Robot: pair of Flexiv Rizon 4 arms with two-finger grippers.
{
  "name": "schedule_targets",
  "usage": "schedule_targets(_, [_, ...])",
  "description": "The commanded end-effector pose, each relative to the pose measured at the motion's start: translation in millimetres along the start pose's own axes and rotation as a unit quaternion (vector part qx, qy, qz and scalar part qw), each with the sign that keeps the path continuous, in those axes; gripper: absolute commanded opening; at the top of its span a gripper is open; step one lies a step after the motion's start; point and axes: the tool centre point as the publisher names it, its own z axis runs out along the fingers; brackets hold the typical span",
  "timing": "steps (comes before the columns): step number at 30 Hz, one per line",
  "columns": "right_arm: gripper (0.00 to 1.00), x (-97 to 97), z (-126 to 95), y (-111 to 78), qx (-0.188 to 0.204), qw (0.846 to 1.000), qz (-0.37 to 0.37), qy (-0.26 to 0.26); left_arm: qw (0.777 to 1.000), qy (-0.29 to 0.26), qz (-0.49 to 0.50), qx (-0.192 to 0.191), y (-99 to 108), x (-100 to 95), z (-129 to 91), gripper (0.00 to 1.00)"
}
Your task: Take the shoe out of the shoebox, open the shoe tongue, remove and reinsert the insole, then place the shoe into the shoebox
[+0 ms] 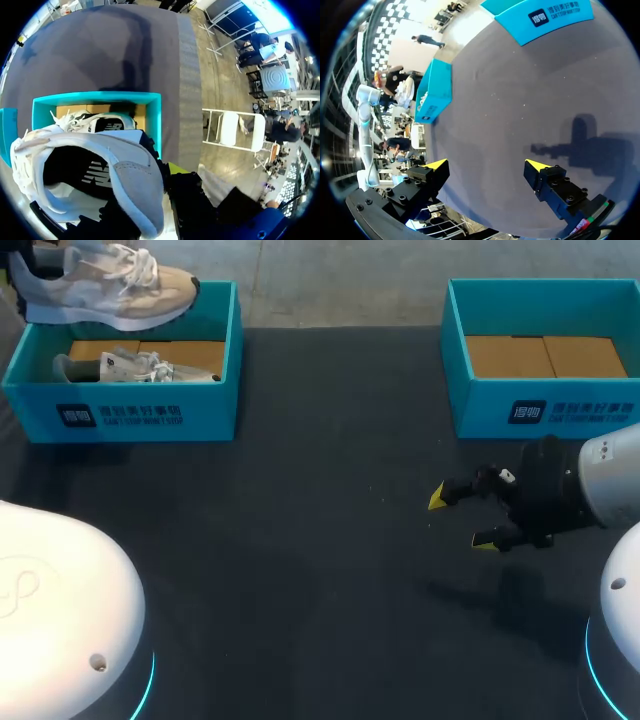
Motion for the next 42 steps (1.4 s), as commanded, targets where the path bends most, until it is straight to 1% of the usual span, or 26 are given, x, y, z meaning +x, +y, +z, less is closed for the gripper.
schedule_targets(1, [1.00,1.1,0,-1.7,-0.001,1.000,0.001,-0.002,1.000,-0.001,-0.005,0.008,9,-5.5,12,0.00])
schedule_targets(4, [1.00,1.1,0,-1.7,-0.001,1.000,0.001,-0.002,1.000,0.002,-0.004,0.013,11,-8.9,17,0.00])
schedule_targets(5, [1.00,1.1,0,-1.7,-0.001,1.000,0.001,-0.002,1.000,0.000,-0.010,0.016,12,-11.5,23,0.00])
schedule_targets(7, [1.00,1.1,0,-1.7,-0.001,1.000,0.001,-0.002,1.000,0.000,-0.009,0.021,14,-13.8,27,0.00])
schedule_targets(8, [1.00,1.1,0,-1.7,-0.001,1.000,0.001,-0.002,0.999,0.006,-0.004,0.033,17,-17.2,34,0.00])
schedule_targets(11, [1.00,1.1,0,-1.7,-0.001,1.000,0.001,-0.002,0.999,0.004,-0.007,0.037,18,-20.4,40,0.00])
schedule_targets(18, [1.00,1.1,0,-1.7,-0.001,1.000,0.001,-0.002,0.999,0.001,-0.010,0.051,23,-21.5,53,0.00])
schedule_targets(27, [1.00,1.1,0,-1.7,-0.001,1.000,0.001,-0.002,0.998,0.002,-0.006,0.066,27,-22.8,63,0.00])
schedule_targets(34, [1.00,1.1,0,-1.7,-0.001,1.000,0.001,-0.002,0.997,0.000,-0.005,0.071,25,-21.3,65,0.00])
schedule_targets(42, [1.00,1.1,0,-1.7,-0.001,1.000,0.001,-0.002,0.998,-0.013,-0.008,0.059,23,-16.0,51,0.00])
